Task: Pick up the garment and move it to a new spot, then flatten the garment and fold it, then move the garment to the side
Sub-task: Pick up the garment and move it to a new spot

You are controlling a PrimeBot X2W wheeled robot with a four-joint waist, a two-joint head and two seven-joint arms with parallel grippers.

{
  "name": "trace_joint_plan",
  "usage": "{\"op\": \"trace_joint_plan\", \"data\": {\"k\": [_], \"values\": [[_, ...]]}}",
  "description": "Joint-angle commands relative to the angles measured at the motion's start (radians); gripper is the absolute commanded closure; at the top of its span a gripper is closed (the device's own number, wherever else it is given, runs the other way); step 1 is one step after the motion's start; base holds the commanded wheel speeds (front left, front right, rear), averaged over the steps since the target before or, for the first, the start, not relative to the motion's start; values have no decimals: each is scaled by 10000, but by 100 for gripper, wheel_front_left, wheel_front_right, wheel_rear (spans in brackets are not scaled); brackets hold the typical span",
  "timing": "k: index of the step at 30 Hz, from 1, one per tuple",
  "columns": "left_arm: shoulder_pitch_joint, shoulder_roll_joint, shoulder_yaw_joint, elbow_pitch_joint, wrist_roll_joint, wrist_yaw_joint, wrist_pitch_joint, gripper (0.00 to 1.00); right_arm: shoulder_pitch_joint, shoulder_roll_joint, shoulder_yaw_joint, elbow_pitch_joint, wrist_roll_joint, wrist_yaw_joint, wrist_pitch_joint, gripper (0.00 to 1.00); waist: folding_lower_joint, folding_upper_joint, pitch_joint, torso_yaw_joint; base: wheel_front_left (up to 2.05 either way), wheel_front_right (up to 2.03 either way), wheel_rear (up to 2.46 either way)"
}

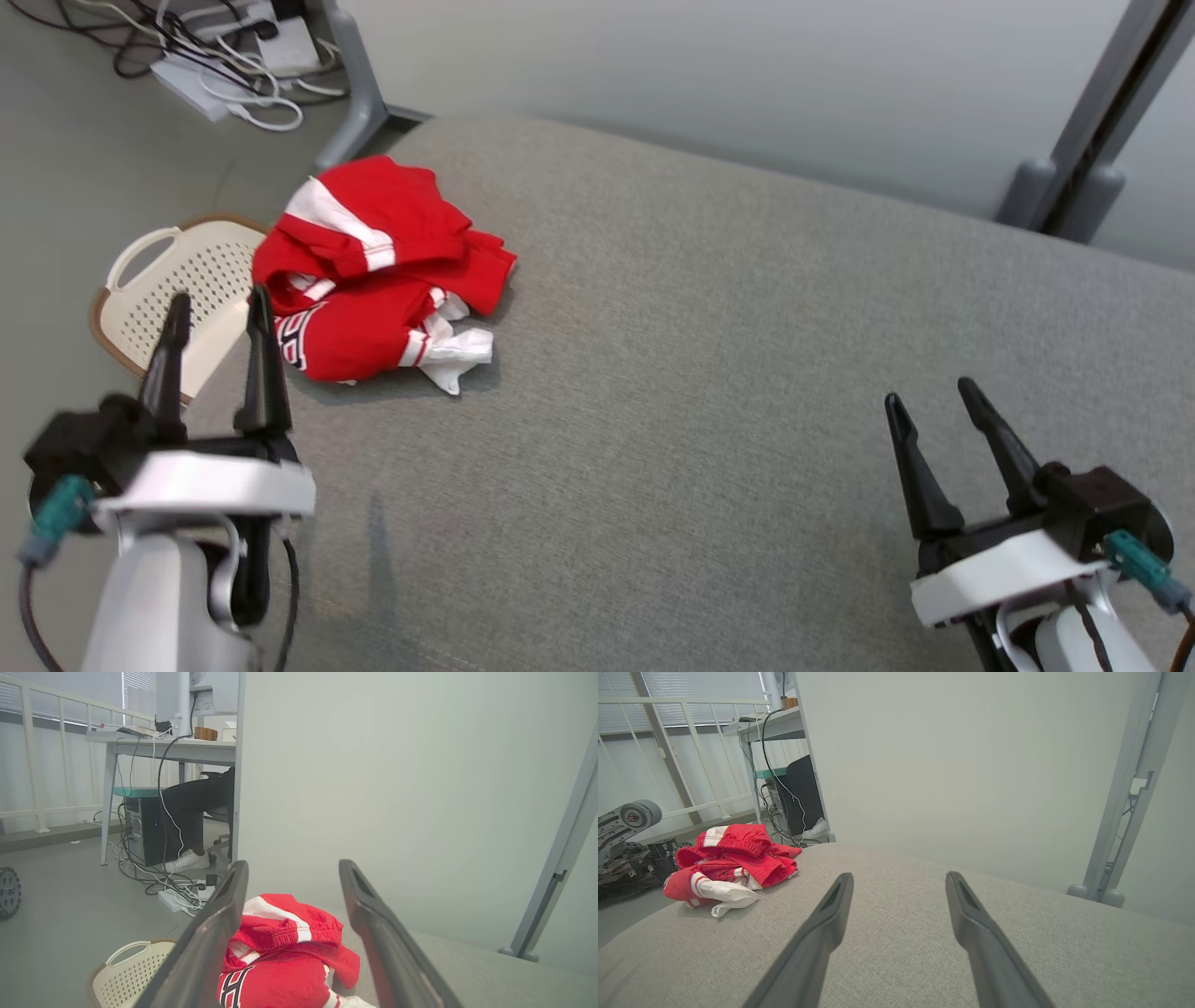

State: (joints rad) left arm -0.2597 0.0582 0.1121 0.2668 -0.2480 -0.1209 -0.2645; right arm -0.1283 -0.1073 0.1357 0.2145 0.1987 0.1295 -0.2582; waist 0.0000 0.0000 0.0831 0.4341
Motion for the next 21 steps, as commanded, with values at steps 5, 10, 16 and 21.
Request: {"op": "trace_joint_plan", "data": {"k": [5,10,16,21], "values": [[-1609,307,18,788,-433,-58,154,0,-580,-349,14,-209,-165,22,169,0,0,0,1340,-767,0,0,0],[-3000,787,24,2127,-909,-100,591,0,-1036,-513,73,-328,-309,22,264,0,0,0,2202,-1249,0,0,0],[-4184,1432,107,4147,-1294,-97,1016,0,-1481,-539,161,-331,-390,22,221,0,0,0,2929,-1719,0,0,0],[-4808,1841,146,5735,-1504,-86,1282,0,-1634,-531,127,-246,-445,22,157,0,0,0,3254,-1871,0,0,0]]}}
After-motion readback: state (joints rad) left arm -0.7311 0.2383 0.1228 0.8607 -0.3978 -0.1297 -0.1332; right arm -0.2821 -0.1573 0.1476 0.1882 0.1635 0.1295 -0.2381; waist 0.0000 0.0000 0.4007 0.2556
